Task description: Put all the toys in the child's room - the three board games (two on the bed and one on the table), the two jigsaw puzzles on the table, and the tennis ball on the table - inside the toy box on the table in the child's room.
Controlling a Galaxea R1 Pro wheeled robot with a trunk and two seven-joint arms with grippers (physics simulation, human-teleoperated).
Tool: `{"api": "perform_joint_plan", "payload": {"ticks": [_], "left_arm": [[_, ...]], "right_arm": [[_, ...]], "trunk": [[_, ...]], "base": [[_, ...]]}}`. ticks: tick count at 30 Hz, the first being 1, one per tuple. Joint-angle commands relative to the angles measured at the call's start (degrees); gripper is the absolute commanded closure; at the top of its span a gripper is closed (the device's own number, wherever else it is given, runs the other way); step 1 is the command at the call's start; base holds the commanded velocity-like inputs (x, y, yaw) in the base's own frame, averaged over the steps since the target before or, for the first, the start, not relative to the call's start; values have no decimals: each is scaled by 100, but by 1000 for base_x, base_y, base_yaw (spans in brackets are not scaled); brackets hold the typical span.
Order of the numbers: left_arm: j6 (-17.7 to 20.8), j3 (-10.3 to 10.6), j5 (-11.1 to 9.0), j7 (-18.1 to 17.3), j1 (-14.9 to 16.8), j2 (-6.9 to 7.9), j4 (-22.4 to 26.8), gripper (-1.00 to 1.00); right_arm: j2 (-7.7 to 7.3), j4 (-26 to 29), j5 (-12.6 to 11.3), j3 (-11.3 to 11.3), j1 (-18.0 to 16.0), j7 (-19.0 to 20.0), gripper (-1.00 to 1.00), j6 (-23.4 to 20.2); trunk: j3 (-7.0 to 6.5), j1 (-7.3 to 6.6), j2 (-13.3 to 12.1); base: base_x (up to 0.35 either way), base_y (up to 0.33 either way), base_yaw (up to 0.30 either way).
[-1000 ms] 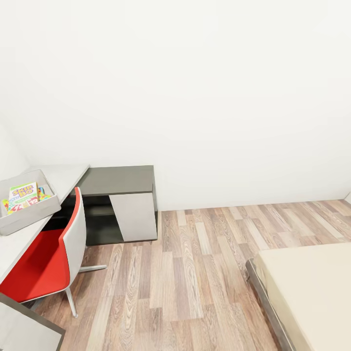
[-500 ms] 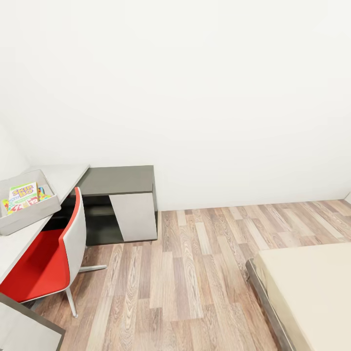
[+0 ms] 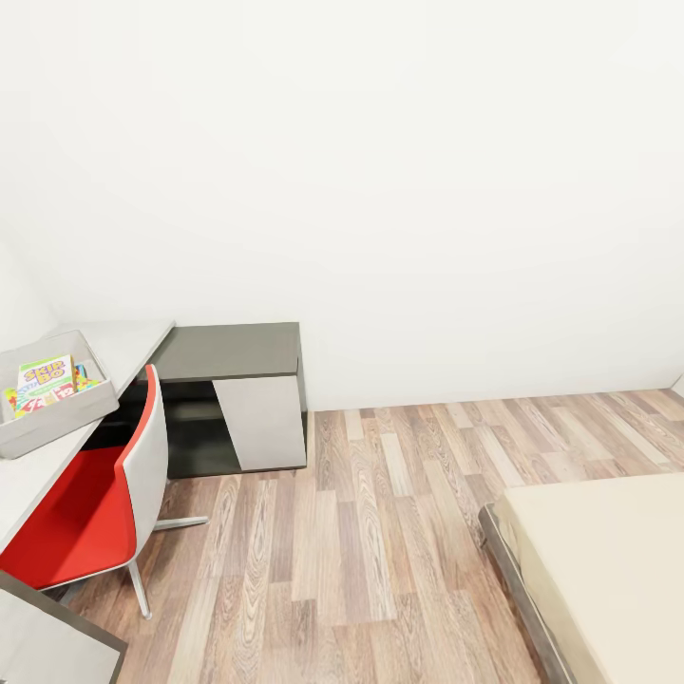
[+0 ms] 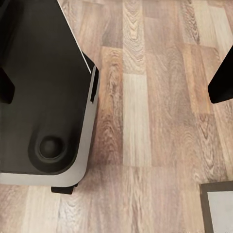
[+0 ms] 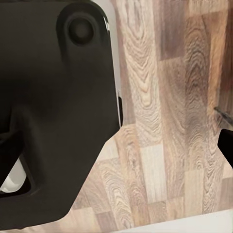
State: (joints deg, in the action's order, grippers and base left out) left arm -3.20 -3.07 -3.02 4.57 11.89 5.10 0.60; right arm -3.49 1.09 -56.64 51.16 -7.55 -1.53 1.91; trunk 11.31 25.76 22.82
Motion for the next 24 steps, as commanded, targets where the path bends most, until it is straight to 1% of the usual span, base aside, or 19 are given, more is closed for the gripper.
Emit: {"api": "perform_joint_plan", "payload": {"ticks": [1, 6, 11, 18, 24], "left_arm": [[-20, -28, -31, 1, 5, -1, -5, -100], [-25, -34, -41, 0, 6, 18, -2, -100], [-30, -38, -39, 0, 6, 4, -4, -100], [-31, -51, -38, 0, 6, -60, 0, -100], [-31, -53, -46, 0, 5, -69, 1, -100]], "right_arm": [[3, 9, -53, 49, -1, -16, -100, 6], [50, 12, -52, 50, -1, -15, -100, 16], [63, 13, -49, 42, -1, -14, -100, 20], [37, 14, -49, 42, -1, -14, -100, 16], [52, 14, -49, 43, -1, -14, -100, 18]], "trunk": [[10, 3, 10], [10, 3, 10], [10, 3, 10], [10, 3, 10], [10, 3, 10]], "base": [[0, 0, 0], [0, 0, 0], [0, 0, 0], [0, 0, 0], [0, 0, 0]]}}
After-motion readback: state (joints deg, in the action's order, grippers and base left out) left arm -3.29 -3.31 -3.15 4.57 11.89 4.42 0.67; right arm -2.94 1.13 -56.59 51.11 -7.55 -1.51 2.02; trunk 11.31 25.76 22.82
